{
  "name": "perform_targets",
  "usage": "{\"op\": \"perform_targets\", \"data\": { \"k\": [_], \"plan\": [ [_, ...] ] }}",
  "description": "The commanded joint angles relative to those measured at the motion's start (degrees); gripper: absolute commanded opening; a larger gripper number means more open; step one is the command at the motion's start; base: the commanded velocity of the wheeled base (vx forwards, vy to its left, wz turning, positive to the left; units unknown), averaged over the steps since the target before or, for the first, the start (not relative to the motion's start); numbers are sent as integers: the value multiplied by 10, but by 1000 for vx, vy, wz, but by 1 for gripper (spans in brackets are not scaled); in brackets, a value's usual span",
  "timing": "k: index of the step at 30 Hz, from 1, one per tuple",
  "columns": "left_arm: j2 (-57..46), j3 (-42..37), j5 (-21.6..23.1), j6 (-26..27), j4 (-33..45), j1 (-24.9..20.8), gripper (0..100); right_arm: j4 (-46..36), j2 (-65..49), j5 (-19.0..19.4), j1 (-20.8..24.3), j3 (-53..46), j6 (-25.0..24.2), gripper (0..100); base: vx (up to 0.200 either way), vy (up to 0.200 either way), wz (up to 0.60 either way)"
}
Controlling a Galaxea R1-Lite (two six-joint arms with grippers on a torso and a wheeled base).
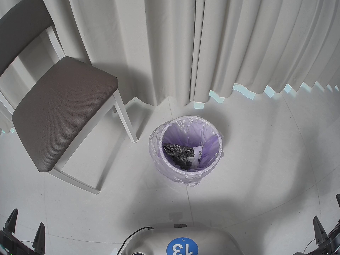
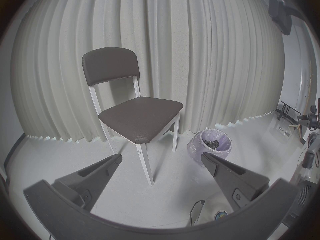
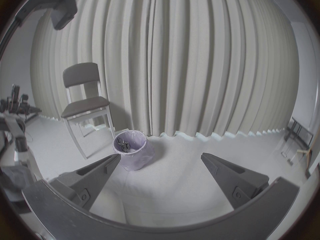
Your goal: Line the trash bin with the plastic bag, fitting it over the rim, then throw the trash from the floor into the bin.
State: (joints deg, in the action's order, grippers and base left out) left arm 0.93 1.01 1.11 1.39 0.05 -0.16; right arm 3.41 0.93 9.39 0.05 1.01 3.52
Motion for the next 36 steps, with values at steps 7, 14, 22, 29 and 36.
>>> {"op": "perform_targets", "data": {
  "k": [7, 14, 22, 29, 36],
  "plan": [
    [-8, -10, -4, -10, 0, 0, 100, -42, -9, -103, -2, -8, -44, 100, 0, 0, 0],
    [-8, -10, -11, -17, 0, -1, 100, -30, -8, -71, 0, -10, -23, 100, 0, 0, 0],
    [-8, -10, -11, -18, 0, -1, 100, -31, -8, -71, -1, -10, -15, 100, 0, 0, 0],
    [-8, -10, -8, -11, 0, -1, 100, -30, -8, -68, 0, -10, -29, 100, 0, 0, 0],
    [-8, -10, -8, -11, 0, -1, 100, -30, -8, -68, -1, -10, -29, 100, 0, 0, 0]
  ]
}}
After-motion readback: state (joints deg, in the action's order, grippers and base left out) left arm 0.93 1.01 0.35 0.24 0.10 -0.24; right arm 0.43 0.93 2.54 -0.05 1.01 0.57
